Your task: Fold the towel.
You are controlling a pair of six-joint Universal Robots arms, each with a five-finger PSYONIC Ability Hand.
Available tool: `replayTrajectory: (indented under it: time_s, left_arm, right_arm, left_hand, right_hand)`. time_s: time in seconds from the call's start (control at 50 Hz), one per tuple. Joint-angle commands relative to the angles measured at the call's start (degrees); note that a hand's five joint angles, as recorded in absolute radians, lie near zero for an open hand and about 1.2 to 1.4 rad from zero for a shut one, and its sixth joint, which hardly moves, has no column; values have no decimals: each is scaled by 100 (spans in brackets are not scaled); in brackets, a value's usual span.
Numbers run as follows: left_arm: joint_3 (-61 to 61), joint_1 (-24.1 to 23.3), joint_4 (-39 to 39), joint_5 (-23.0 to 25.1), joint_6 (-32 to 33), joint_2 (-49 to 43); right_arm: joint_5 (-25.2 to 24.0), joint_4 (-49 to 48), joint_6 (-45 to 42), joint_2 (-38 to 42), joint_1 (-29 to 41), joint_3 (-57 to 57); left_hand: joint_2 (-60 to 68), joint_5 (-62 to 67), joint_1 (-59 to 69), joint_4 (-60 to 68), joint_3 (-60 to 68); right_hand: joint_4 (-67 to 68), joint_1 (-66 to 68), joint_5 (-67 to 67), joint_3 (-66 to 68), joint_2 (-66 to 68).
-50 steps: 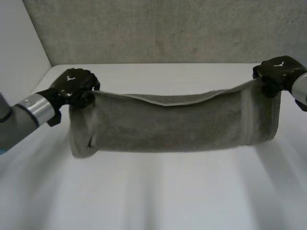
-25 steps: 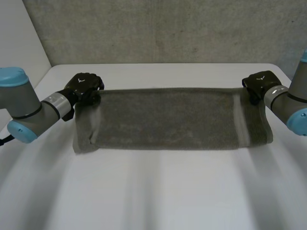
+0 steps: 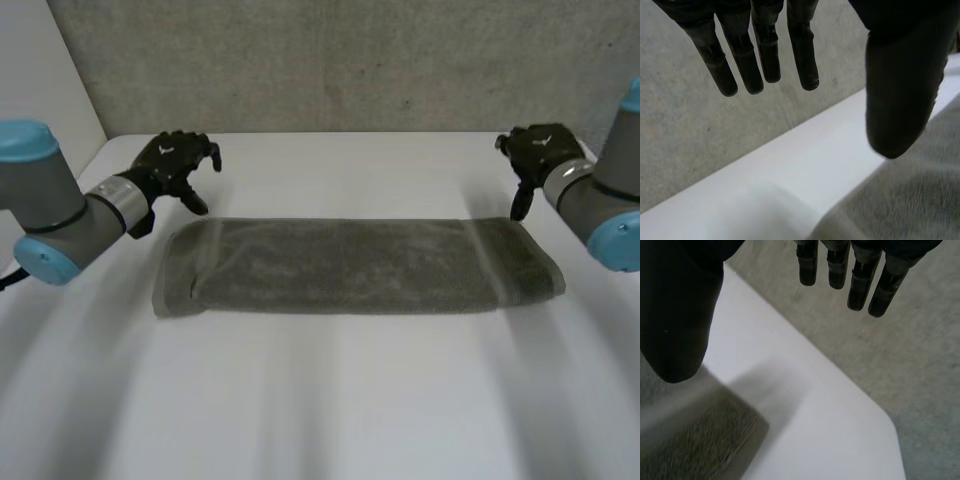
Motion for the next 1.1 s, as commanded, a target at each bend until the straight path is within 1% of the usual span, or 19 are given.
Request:
replayTrajectory:
  time_s: [0.02,0.1,0.12,0.16,0.28,0.32,0.38,0.42,0.48,0.6,0.76,0.8,0.82,0.86,0.88,0.9,0.92,0.94,1.1]
  left_arm:
    - [-683,-43,-183,41,-248,818]
    - [-1746,-78,-166,-2,-213,1389]
    - [-1749,-79,-166,-3,-213,1391]
    - [-2414,-79,-87,-3,-204,1628]
    - [-3050,-87,45,-29,-90,1716]
    - [-3295,-87,176,-186,181,1664]
    - [-3367,-87,247,-310,349,1629]
    - [-3402,-96,291,-581,629,1550]
    - [-3411,-96,300,-775,788,1488]
    - [-3419,-105,318,-855,859,1365]
    - [-3419,-96,432,-1092,982,1242]
    - [-3446,-96,519,-1171,1070,1242]
    - [-3446,-96,520,-1172,1070,1242]
    - [-3446,-96,529,-1215,1184,1224]
    - [-3446,-96,529,-1215,1184,1224]
    - [-3455,-87,546,-1224,1236,1207]
    - [-3455,-87,546,-1224,1237,1207]
    - [-3472,-87,555,-1242,1289,1189]
    - [-3463,-87,713,-1259,1492,1066]
  right_arm:
    - [-173,-14,230,-1077,-65,993]
    - [-532,39,82,-1525,-83,1939]
    - [-534,39,81,-1526,-83,1942]
    - [-831,30,-120,-1674,-91,2589]
    - [-1105,-137,-429,-1719,-408,3331]
    - [-1236,-356,-517,-1623,-513,3628]
    - [-1254,-533,-526,-1552,-531,3735]
    - [-1202,-970,-552,-1368,-557,3823]
    - [-1201,-1296,-622,-1289,-592,3858]
    - [-1193,-1411,-851,-1060,-689,3849]
    - [-991,-1438,-1229,-823,-768,3735]
    - [-877,-1420,-1299,-796,-829,3682]
    - [-876,-1420,-1299,-796,-830,3682]
    - [-867,-1420,-1334,-814,-926,3673]
    - [-868,-1420,-1334,-814,-926,3673]
    - [-868,-1429,-1343,-849,-979,3673]
    - [-868,-1429,-1343,-849,-979,3673]
    - [-876,-1420,-1352,-866,-1049,3656]
    - [-920,-1359,-1387,-972,-1453,3515]
  left_hand:
    - [-130,57,-57,-175,-181]
    - [-112,74,-40,-158,-164]
    - [-112,74,-40,-158,-164]
    - [-96,91,-23,-141,-147]
    - [-95,91,-23,-141,-147]
    - [-95,91,-23,-141,-147]
    - [-95,91,-23,-141,-147]
    - [-95,91,-23,-141,-147]
    - [-95,91,-23,-141,-147]
    - [-95,91,-23,-141,-147]
    - [-95,91,-23,-141,-147]
    - [-112,75,-40,-157,-164]
    - [-112,74,-40,-158,-164]
    - [-112,74,-40,-158,-164]
    - [-112,74,-40,-158,-164]
    - [-112,74,-40,-158,-164]
    - [-112,74,-40,-158,-164]
    - [-112,74,-40,-158,-164]
    - [-146,41,-74,-191,-198]
  right_hand:
    - [-434,-284,-310,-376,-349]
    - [-434,-284,-310,-376,-349]
    - [-434,-284,-310,-376,-349]
    - [-434,-284,-310,-376,-349]
    - [146,296,270,204,232]
    - [129,280,254,188,215]
    - [129,279,254,187,215]
    - [246,397,371,305,332]
    - [514,664,639,572,600]
    - [836,986,960,894,921]
    - [2636,2786,2760,2694,2721]
    - [3890,4040,4014,3948,3976]
    - [3897,4047,4021,3955,3983]
    - [5270,5420,5394,5328,5355]
    - [5276,5427,5401,5335,5362]
    - [5976,6126,6100,6034,6062]
    - [5983,6133,6107,6041,6069]
    - [6560,6710,6684,6618,6646]
    - [6566,6716,6690,6624,6651]
